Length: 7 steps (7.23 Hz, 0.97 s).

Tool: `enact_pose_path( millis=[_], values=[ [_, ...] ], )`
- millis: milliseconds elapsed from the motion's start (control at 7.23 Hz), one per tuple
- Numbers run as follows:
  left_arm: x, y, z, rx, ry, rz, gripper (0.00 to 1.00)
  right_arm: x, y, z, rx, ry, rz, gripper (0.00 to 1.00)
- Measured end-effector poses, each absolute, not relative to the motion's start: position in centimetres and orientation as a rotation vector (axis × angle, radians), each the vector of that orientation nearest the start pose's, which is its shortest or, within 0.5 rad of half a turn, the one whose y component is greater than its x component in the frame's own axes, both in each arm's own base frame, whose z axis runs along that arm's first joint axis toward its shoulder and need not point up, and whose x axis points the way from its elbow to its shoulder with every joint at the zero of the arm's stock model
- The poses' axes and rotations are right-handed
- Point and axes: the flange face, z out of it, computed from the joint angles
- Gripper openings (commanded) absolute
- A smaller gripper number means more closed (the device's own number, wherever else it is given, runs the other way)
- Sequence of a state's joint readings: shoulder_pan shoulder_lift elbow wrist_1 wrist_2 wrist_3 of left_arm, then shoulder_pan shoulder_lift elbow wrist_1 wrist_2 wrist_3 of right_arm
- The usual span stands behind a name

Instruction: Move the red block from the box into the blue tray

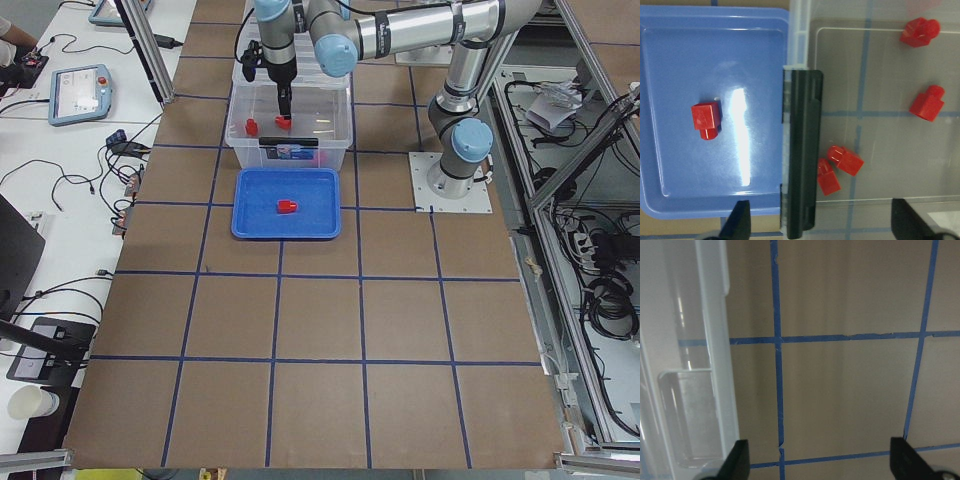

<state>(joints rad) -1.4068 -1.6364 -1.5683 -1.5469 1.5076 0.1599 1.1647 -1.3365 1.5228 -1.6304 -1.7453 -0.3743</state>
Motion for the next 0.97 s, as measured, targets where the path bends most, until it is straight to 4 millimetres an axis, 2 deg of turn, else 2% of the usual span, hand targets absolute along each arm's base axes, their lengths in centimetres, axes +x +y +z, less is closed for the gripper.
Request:
enact_pose_path(
  millis=[138, 415, 969],
  values=[
    [-7.4, -52.0, 47.3, 0.031, 3.176, 0.009, 1.0, -12.4, -56.8, 38.5, 0.047, 3.231, 0.322, 1.0],
    [-10.2, -50.7, 48.8, 0.051, 3.101, -0.034, 1.0, -12.5, -56.3, 37.1, 0.054, 3.217, 0.359, 1.0],
    [-13.3, -48.5, 51.0, 0.006, 3.112, -0.11, 1.0, -12.5, -55.5, 34.9, 0.061, 3.204, 0.394, 1.0]
  ],
)
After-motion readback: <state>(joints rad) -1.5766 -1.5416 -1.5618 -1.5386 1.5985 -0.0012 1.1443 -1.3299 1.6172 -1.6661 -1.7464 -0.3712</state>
